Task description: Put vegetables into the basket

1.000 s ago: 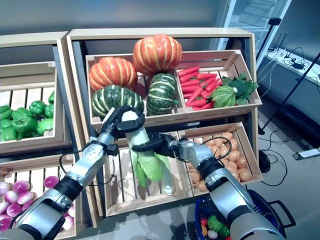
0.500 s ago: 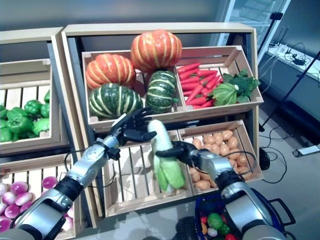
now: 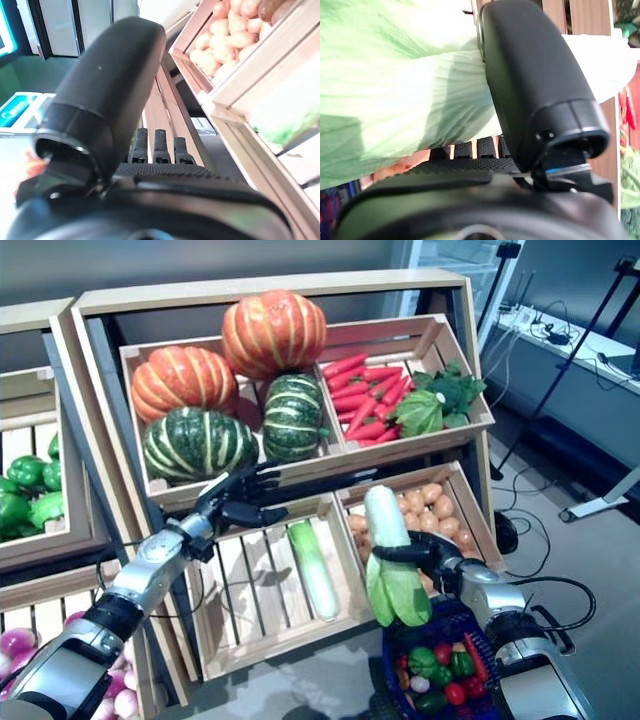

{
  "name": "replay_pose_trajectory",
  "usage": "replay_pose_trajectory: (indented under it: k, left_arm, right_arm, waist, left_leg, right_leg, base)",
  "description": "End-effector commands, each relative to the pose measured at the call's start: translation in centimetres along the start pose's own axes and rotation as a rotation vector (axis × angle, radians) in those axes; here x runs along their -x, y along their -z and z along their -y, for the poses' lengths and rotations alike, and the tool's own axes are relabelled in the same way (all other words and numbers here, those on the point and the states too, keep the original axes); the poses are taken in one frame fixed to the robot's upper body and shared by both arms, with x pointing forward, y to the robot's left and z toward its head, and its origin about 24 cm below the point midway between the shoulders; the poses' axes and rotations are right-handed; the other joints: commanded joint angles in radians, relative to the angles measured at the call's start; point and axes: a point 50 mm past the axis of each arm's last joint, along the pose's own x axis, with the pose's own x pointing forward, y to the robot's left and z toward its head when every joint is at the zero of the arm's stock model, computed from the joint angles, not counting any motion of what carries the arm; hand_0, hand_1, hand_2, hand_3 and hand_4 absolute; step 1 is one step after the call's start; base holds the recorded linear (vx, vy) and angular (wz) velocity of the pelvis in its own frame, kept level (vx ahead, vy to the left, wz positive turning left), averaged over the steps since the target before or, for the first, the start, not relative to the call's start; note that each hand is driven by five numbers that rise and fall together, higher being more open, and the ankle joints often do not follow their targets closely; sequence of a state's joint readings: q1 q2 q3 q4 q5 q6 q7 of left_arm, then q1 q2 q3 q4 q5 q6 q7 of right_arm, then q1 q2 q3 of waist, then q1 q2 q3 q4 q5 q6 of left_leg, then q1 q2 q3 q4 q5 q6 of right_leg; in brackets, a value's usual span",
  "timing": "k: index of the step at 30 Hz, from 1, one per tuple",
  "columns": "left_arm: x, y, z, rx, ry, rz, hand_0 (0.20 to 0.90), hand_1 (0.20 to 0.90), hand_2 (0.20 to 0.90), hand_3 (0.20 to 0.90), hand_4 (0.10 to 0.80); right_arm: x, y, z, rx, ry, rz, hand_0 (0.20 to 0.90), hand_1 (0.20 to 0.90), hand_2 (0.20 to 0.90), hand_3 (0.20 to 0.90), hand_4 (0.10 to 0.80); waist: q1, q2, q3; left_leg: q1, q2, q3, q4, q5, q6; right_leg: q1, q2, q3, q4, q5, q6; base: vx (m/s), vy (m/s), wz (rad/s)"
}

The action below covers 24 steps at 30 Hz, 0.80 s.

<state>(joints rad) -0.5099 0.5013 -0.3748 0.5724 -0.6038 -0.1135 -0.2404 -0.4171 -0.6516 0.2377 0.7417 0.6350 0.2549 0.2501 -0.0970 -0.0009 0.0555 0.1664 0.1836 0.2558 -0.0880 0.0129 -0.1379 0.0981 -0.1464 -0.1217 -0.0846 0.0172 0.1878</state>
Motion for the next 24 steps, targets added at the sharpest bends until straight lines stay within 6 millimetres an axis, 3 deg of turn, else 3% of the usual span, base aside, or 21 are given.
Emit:
replay_pose_trajectory:
  k: [1,6,12,17,24]
  left_arm:
    - [0.4,-4.9,-3.9,-0.110,-0.129,0.191,0.900,0.900,0.900,0.900,0.800]
    - [1.6,-6.2,-5.2,-0.349,-0.237,0.253,0.900,0.900,0.900,0.900,0.800]
    - [2.8,-8.2,-6.1,-0.753,-0.317,0.308,0.900,0.900,0.900,0.900,0.800]
    - [3.6,-9.2,-6.2,-1.201,-0.321,0.351,0.900,0.900,0.900,0.900,0.800]
    - [3.9,-9.8,-6.4,-1.438,-0.310,0.389,0.900,0.900,0.900,0.900,0.800]
  right_arm:
    - [1.8,-8.1,1.0,-0.003,0.045,0.400,0.300,0.300,0.300,0.300,0.400]
    - [2.8,-6.9,1.7,-0.076,0.061,0.444,0.300,0.300,0.300,0.300,0.400]
    - [4.0,-4.5,3.6,-0.115,0.124,0.409,0.300,0.300,0.300,0.300,0.400]
    - [5.0,-2.1,5.3,-0.164,0.199,0.353,0.300,0.300,0.300,0.300,0.400]
    - [6.1,1.3,7.8,-0.218,0.367,0.257,0.300,0.300,0.300,0.300,0.400]
  waist:
    - [-0.012,-0.017,-0.035]
    - [-0.026,-0.015,-0.034]
    - [-0.043,-0.014,-0.035]
    - [-0.062,-0.011,-0.032]
    - [-0.086,-0.003,-0.007]
  left_leg:
    - [-0.045,-0.076,-0.012,0.032,-0.018,0.060]
    - [-0.044,-0.074,0.003,0.032,-0.017,0.059]
    - [-0.045,-0.072,0.024,0.031,-0.017,0.057]
    - [-0.047,-0.069,0.052,0.046,-0.025,0.057]
    - [-0.068,-0.067,0.088,0.103,-0.050,0.068]
  right_leg:
    - [-0.016,0.052,0.010,0.069,-0.017,-0.056]
    - [-0.019,0.054,0.013,0.072,-0.018,-0.054]
    - [-0.026,0.054,0.012,0.073,-0.015,-0.048]
    - [-0.037,0.052,0.014,0.084,-0.014,-0.044]
    - [-0.074,0.051,0.019,0.143,-0.034,-0.046]
  base:
    - [0.000,0.000,0.00]
    - [0.000,0.000,0.00]
    - [-0.004,-0.012,-0.06]
    - [0.015,-0.026,-0.14]
    - [0.009,-0.027,-0.06]
